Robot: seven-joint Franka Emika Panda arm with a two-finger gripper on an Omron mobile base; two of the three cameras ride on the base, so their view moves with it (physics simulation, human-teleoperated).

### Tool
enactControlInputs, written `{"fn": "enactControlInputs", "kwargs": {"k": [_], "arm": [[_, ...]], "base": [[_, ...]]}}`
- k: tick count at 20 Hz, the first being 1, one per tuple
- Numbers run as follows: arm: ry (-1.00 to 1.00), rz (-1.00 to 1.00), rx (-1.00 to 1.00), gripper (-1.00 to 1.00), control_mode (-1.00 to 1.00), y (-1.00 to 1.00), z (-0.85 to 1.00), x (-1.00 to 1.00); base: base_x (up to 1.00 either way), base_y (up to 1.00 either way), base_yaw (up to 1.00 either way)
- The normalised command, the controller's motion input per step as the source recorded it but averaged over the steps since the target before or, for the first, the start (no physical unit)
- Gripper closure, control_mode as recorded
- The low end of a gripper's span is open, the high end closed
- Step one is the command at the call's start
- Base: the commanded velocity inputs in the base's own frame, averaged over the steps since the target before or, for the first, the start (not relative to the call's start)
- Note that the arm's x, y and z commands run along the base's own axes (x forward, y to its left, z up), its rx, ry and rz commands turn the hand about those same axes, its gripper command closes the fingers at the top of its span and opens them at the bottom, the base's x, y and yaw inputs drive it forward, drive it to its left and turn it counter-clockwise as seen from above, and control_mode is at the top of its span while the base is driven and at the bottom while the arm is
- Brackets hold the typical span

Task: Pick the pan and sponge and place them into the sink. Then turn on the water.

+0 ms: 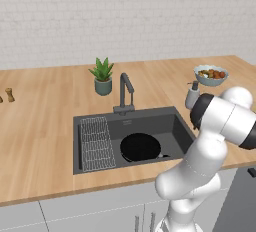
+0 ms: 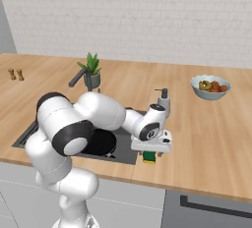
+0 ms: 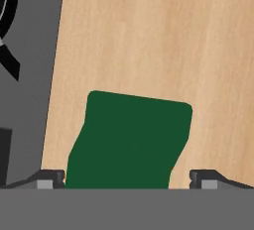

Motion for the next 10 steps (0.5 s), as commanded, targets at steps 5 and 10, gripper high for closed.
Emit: {"fn": "enactControlInputs", "kwargs": {"k": [5, 10], "arm": [[0.0, 0.02, 0.0, -1.0, -1.0, 0.0, -0.17, 0.0], [0.0, 0.01, -0.01, -1.0, -1.0, 0.02, -0.26, 0.0]], "base": [[0.0, 0.0, 0.0], [0.0, 0.0, 0.0]]}}
